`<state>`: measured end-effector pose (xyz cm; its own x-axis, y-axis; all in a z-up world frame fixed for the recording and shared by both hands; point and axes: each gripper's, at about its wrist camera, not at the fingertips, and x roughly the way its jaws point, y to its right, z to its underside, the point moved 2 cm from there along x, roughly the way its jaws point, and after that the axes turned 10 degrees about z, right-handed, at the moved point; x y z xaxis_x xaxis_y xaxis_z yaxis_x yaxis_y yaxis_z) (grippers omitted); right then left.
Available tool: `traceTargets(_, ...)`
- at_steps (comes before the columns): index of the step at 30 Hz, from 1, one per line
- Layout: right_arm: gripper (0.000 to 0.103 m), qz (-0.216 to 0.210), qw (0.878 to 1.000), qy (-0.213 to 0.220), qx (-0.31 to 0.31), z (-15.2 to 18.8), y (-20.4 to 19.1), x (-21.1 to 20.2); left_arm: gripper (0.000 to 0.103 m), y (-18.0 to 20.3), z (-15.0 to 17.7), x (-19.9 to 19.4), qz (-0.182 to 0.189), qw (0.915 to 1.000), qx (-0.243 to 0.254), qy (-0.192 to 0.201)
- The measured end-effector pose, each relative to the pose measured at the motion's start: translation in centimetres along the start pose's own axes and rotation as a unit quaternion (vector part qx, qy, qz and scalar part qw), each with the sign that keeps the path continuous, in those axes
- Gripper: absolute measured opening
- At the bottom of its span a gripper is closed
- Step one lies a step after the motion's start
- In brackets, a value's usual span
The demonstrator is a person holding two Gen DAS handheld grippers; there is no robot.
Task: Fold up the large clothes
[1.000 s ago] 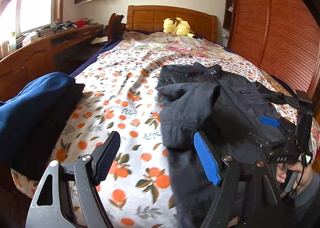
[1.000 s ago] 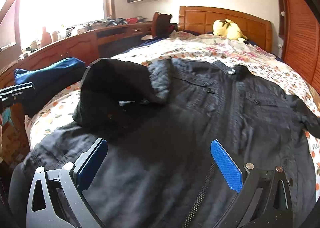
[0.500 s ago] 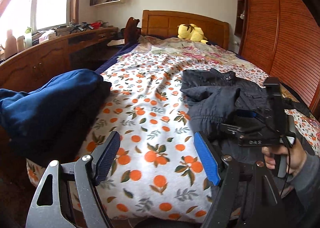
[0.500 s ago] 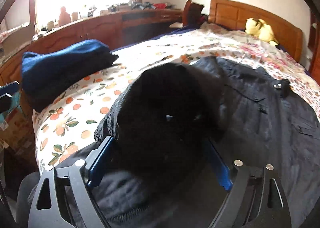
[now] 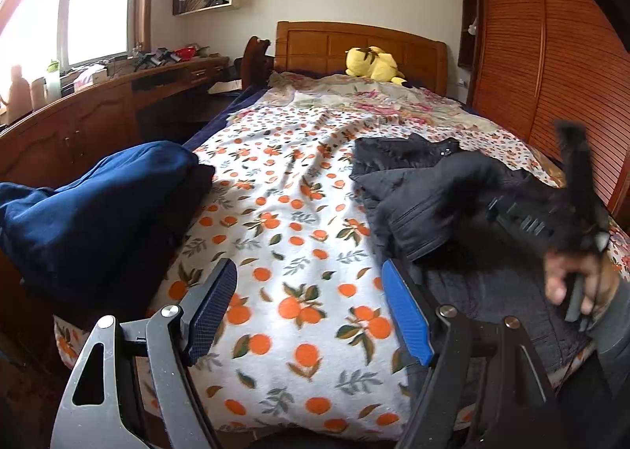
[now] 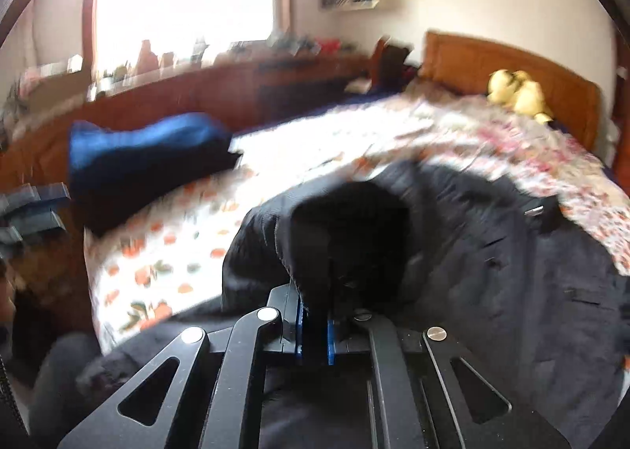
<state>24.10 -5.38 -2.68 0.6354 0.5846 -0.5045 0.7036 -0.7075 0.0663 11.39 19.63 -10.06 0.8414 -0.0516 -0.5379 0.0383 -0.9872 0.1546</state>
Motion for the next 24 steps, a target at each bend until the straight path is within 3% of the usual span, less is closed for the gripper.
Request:
traceTargets(3, 0.008, 0.028, 0.998, 0.039, 0.044, -0.5, 4.7, -3.6, 0.077, 1.5, -0.7, 1.1, 0.015, 0.9999, 0.006, 0.001)
traceTargets(6, 0.008, 0.064, 0.994, 0.046, 0.072, 0.4, 9.1, -5.9, 0.077, 3.4, -1.4, 2.8, 0.037, 0.9992, 0.014, 0.002)
traceTargets(9, 0.008, 0.105, 0.990, 0.024, 0.091, 2.5, 12.7, -6.6, 0.077, 5.6, -2.2, 4.8, 0.061, 0.9978, 0.024, 0.003)
traceTargets(12, 0.008, 0.140, 0.985, -0.027, 0.096, 5.3, 15.2, -5.7, 0.077, 7.8, -2.9, 7.0, 0.083, 0.9960, 0.032, 0.004)
traceTargets(17, 0.016, 0.170, 0.983, -0.051, 0.051, 8.7, 15.2, -5.3, 0.077, 10.3, -3.7, 10.2, 0.115, 0.9927, 0.034, 0.003)
traceTargets(19, 0.022, 0.179, 0.981, -0.056, 0.053, 8.9, 15.2, -4.8, 0.077, 11.0, -3.7, 11.1, 0.126, 0.9915, 0.034, 0.003)
traceTargets(21, 0.044, 0.195, 0.978, -0.056, 0.057, 9.3, 15.2, -5.6, 0.077, 11.4, -3.5, 12.0, 0.125, 0.9913, 0.040, 0.003)
traceTargets(24, 0.065, 0.203, 0.976, -0.044, 0.062, 8.4, 14.9, -6.3, 0.077, 11.6, -3.0, 12.8, 0.125, 0.9913, 0.041, 0.002)
